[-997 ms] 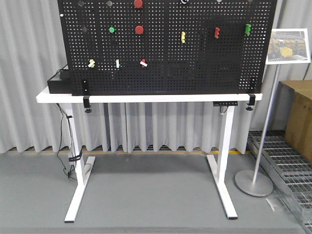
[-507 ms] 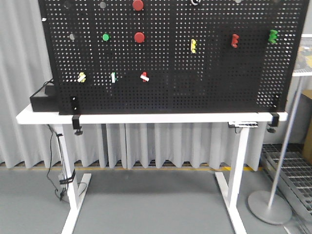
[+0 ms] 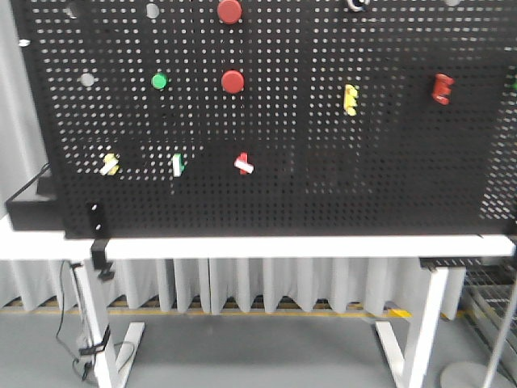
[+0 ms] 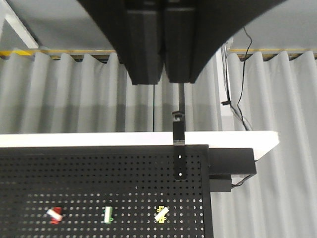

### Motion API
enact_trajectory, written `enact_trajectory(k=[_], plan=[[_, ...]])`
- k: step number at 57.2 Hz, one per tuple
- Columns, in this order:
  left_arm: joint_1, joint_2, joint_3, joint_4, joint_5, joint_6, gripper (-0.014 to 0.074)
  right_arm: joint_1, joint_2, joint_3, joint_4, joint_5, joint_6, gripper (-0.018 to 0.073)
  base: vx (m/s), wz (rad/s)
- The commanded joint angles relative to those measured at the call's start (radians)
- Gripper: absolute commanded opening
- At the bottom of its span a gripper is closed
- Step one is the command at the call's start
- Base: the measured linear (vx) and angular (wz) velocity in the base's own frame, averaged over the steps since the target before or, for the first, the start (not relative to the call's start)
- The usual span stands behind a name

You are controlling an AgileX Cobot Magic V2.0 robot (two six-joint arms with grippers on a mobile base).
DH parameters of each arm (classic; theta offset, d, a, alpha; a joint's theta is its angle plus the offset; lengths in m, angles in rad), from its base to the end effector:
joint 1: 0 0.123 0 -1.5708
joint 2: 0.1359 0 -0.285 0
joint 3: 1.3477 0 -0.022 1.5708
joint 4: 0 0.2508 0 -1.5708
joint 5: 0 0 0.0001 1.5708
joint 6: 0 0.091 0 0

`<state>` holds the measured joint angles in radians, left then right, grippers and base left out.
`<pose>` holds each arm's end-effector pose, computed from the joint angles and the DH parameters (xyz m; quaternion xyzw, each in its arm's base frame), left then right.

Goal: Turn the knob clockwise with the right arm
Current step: 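Drive the base forward toward the black pegboard on the white table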

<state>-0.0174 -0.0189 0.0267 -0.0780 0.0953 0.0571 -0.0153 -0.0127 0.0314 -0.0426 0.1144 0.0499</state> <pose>0.0562 -0.0017 0.1966 0.0015 0.7126 -0.0160 0.7014 0.0568 -0.0013 0.1929 0.0100 0.7230 -0.0044 0.6907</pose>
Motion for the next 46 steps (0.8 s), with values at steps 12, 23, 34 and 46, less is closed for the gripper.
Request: enact_trajectory(k=[12, 23, 34, 46], plan=[[-0.006, -0.010, 0.011, -0.004, -0.086, -0.005, -0.0006, -0.008, -0.010, 0.005, -0.010, -0.081, -0.008, -0.0004, 0.39, 0.01], [-0.006, -0.010, 0.011, -0.004, -0.086, -0.005, -0.0006, -0.008, -0.010, 0.005, -0.010, -0.081, -0.008, -0.0004, 0.37, 0.02], [-0.006, -0.010, 0.011, -0.004, -0.086, -0.005, -0.0006, -0.008, -0.010, 0.005, -0.010, -0.081, -0.008, -0.0004, 0.36, 0.02], [-0.006, -0.010, 0.011, -0.004, -0.086, -0.005, -0.0006, -0.008, -0.010, 0.005, -0.010, -0.081, -0.008, -0.0004, 0.34, 0.02]])
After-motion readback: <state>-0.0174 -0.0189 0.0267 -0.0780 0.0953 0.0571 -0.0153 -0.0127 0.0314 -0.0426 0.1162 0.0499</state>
